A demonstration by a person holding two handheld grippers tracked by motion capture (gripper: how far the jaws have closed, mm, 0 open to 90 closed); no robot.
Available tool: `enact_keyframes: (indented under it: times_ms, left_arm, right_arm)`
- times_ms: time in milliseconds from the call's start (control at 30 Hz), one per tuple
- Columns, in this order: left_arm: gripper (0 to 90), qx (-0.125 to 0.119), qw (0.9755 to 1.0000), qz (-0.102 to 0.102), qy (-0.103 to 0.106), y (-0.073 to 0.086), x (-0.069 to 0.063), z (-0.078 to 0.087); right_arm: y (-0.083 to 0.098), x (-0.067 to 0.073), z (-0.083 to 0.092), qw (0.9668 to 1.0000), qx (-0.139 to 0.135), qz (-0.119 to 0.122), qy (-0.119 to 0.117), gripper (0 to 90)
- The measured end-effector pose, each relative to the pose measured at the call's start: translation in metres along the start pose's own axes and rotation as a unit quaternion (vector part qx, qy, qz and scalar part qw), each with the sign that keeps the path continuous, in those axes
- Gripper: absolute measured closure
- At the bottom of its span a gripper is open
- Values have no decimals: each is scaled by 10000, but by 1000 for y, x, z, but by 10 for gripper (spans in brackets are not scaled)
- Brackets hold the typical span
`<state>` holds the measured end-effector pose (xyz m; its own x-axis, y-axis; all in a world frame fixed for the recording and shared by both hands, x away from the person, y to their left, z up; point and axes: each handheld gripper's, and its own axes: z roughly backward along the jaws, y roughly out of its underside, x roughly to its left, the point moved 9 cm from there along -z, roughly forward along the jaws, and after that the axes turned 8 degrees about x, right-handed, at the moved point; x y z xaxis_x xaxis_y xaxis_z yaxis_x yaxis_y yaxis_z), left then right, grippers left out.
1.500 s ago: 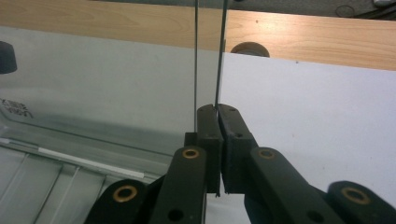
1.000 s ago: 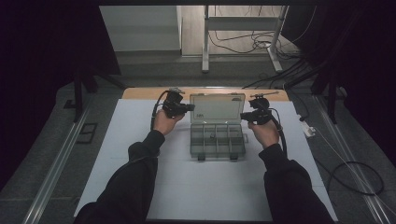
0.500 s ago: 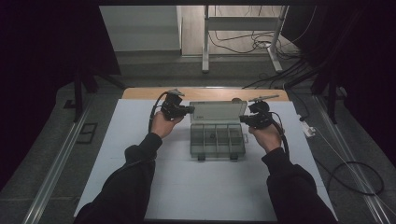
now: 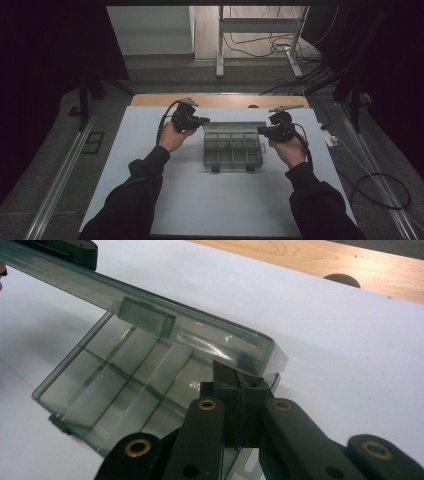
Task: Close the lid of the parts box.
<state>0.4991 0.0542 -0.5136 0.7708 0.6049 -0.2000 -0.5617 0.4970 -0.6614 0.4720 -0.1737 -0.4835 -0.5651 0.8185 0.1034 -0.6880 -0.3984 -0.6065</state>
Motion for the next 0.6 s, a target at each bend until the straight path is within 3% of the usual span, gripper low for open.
enact_keyframes:
  times_ms: [600]
  left_arm:
    - [881, 112, 9999, -44, 123, 8, -23, 21]
  right_arm:
    - [19, 16, 12, 9995, 178, 145, -207, 887]
